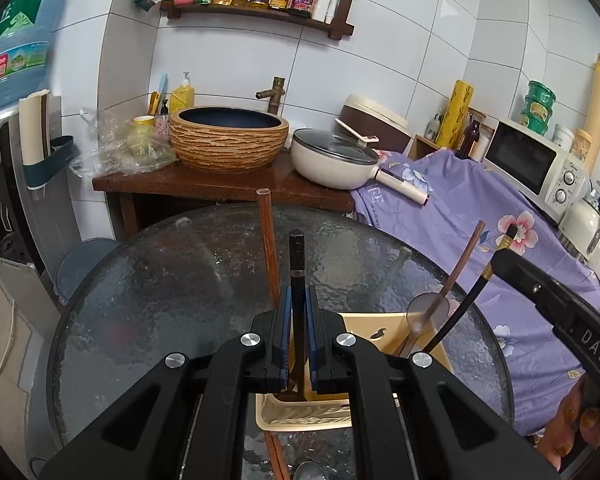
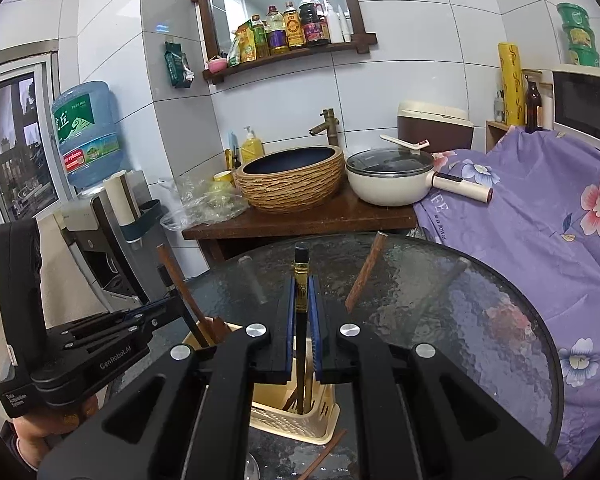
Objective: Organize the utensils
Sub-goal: 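Open both tools to drop the black chopsticks into the holder, then move both tools down to the brown chopsticks beside the holder, then close the left tool on a brown chopstick while the right grasps another brown chopstick, then lift both brown chopsticks and carry them above the holder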
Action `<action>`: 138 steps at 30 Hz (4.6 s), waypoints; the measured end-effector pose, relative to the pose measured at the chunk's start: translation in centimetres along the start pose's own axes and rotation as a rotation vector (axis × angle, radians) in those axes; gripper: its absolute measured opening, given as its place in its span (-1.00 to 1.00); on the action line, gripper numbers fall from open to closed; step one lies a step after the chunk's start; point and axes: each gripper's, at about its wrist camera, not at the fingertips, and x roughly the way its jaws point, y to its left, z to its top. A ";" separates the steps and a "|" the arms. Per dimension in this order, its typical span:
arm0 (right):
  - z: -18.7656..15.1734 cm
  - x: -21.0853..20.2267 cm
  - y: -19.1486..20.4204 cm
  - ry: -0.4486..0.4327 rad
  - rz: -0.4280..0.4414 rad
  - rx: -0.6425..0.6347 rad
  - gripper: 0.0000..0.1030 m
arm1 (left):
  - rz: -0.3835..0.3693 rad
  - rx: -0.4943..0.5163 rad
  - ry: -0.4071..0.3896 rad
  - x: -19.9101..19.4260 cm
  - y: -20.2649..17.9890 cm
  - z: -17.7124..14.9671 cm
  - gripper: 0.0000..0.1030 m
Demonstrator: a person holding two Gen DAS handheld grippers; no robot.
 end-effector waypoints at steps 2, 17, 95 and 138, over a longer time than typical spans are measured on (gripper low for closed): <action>0.0 0.0 0.0 0.000 -0.004 -0.004 -0.85 | -0.001 -0.001 0.000 -0.1 0.1 0.0 -0.87; -3.2 -3.9 -0.1 -0.046 -0.010 0.022 -0.20 | 0.014 0.022 -0.108 -4.9 0.8 -1.8 0.30; -20.2 4.4 -0.5 0.505 -0.137 -0.140 -0.53 | 0.087 0.147 0.349 5.1 3.4 -16.2 -0.78; -17.5 9.5 -3.4 0.535 -0.265 0.000 -0.82 | 0.130 0.107 0.370 8.2 3.6 -14.8 -0.86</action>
